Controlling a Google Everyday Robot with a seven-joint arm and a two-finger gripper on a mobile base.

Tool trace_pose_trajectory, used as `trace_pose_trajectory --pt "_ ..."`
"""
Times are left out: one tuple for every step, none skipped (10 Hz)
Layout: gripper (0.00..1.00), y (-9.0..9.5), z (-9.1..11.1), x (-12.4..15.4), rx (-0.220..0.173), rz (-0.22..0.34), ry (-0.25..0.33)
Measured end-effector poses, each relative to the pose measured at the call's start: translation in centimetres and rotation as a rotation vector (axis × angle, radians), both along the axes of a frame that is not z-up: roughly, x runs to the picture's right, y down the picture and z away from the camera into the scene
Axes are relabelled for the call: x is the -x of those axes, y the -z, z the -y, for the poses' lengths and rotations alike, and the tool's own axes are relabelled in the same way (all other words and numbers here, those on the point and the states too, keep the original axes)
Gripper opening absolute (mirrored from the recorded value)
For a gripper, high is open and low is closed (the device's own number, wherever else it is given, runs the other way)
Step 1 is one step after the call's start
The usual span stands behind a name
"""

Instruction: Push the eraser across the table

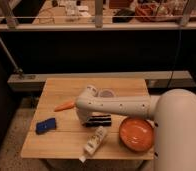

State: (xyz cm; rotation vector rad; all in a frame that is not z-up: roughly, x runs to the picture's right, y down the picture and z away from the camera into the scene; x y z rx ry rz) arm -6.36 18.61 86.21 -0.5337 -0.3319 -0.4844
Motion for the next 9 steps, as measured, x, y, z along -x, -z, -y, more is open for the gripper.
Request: trace_pose_trajectory --pt "0.03 0.0 -0.4 -1.5 0.009 -0.029 -0.020" --pt "0.03 -0.1 -0.8 -3.3 0.017 -0.067 -0.042" --pt "0.03 -0.1 -0.9 -4.4 0.020 -0.091 -0.056" --pt "0.03 -0.1 -1.2 -5.9 0.020 -0.123 -0.074" --pt "0.03 -0.1 -1.3 -7.5 0.015 -0.153 -0.089" --pt "0.03 -0.1 -1.4 -8.9 0.004 -0.180 -0.102" --pt "0.03 -0.1 -1.4 -9.9 -0.005 -0.196 -0.108" --pt "0.03 -0.3 -1.2 -11.5 -0.026 -0.227 -0.121" --pt "0.03 -0.5 -0.9 -12.6 -0.051 -0.240 -0.137"
